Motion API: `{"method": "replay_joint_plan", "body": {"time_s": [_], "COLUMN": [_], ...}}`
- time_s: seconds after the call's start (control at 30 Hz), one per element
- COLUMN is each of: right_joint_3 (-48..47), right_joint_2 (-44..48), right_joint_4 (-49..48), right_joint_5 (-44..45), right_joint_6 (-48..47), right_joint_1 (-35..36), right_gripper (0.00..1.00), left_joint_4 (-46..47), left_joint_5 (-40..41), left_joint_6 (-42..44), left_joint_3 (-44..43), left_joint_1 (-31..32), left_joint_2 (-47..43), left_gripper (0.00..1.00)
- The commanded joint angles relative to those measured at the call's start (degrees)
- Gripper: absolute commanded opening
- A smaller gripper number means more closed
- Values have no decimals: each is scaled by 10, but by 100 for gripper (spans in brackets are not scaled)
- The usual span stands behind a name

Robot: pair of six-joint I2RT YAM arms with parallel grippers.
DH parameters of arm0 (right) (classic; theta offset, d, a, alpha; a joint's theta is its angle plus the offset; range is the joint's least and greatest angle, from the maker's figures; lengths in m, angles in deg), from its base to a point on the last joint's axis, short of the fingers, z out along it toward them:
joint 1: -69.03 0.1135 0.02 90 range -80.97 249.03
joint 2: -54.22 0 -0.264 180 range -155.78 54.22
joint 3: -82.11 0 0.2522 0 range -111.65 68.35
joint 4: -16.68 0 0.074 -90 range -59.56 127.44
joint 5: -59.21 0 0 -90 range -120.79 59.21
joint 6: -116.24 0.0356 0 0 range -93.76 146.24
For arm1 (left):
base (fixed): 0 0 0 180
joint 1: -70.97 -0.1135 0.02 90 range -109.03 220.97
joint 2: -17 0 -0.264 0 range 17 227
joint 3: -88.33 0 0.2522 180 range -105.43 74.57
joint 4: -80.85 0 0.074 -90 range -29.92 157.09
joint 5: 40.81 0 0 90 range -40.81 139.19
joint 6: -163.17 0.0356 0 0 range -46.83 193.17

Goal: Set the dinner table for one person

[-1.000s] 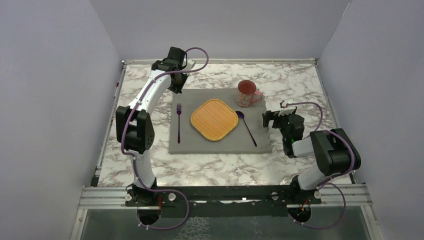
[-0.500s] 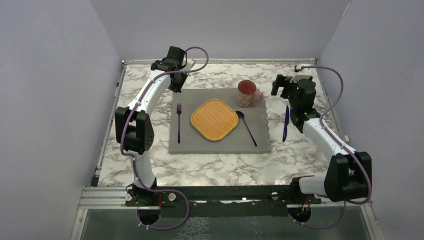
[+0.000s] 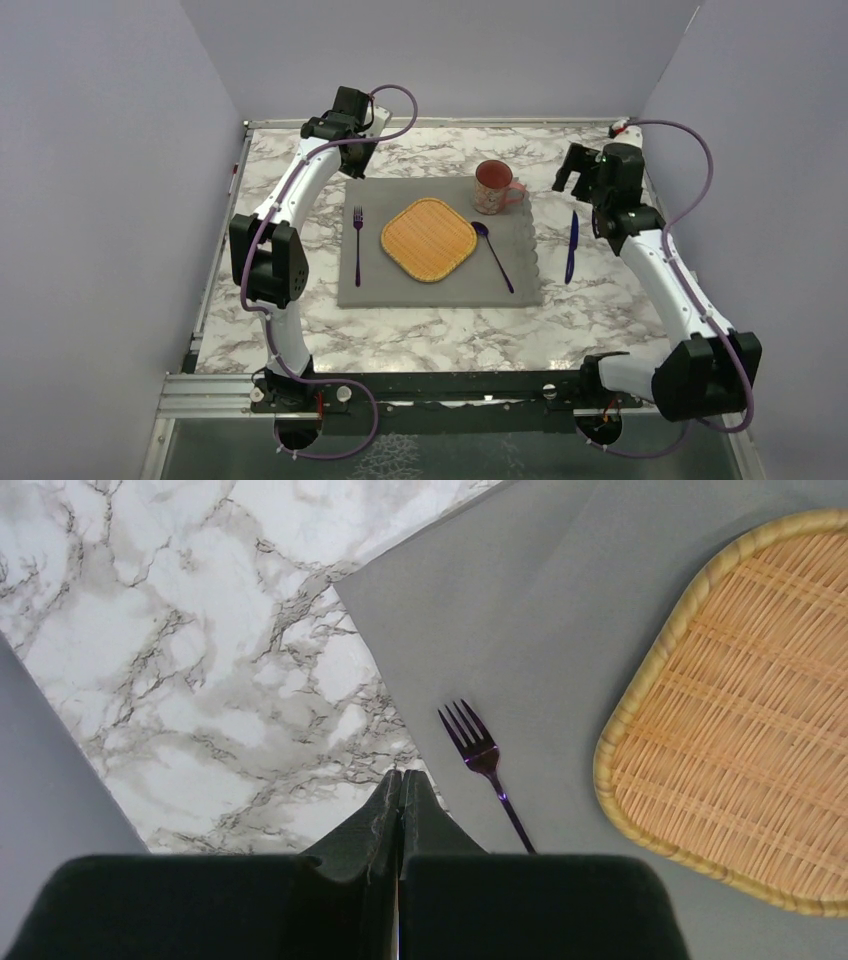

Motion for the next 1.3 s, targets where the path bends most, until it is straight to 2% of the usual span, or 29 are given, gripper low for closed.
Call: {"method": "replay_joint_plan", "body": {"time_s": [0.0, 0.13, 0.23, 0.33, 0.47, 0.67, 0.93, 1.0, 1.17, 1.27], "right_joint_3": [1, 5, 14, 17, -8, 49, 72, 65, 54, 33], "right_joint_2": [57, 41, 34, 43, 38, 84, 108, 109, 91, 72], "right_joint_4": [59, 99, 82, 68, 95, 91, 120, 105, 14, 48], "right_joint_5": [-30, -164, -247, -277, -330, -323, -343, -341, -420, -391], "right_joint_6": [109, 191, 220, 232, 232, 287, 296, 278, 262, 277], "right_joint_1": [0, 0, 1, 9, 24, 84, 88, 89, 89, 89], "right_gripper": [100, 100, 100, 100, 100, 100, 100, 100, 100, 100], "left_joint_4": [22, 30, 34, 37, 44, 54, 68, 69, 70, 71], "left_joint_5": [-25, -36, -44, -52, -67, -74, -50, -33, -16, -7], "left_joint_6": [-8, -10, -16, -18, -26, -37, -29, -24, -13, -5], "left_joint_3": [-4, 2, 2, 3, 0, -5, -16, -21, -36, -53], "left_joint_1": [1, 1, 1, 1, 1, 1, 1, 1, 1, 1], "left_joint_2": [-8, -12, -10, -11, -5, 2, 8, 15, 31, 44], "left_gripper": [0, 0, 0, 0, 0, 0, 0, 0, 0, 0]}}
